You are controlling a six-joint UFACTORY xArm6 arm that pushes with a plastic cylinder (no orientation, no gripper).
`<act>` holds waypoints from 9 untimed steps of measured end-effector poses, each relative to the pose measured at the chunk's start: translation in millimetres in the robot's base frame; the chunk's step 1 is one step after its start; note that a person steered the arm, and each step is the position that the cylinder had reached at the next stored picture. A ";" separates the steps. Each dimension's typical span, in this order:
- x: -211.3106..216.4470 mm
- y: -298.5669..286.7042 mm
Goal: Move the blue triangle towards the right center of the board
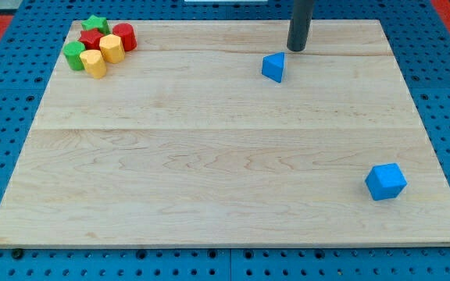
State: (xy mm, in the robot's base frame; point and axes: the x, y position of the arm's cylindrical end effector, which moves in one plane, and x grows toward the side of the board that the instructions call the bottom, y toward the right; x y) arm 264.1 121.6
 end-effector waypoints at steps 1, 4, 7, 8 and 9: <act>0.0 2.4; -1.6 -20.4; 39.3 -82.9; 39.3 -82.7; 41.4 -67.6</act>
State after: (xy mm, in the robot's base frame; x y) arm 305.5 54.0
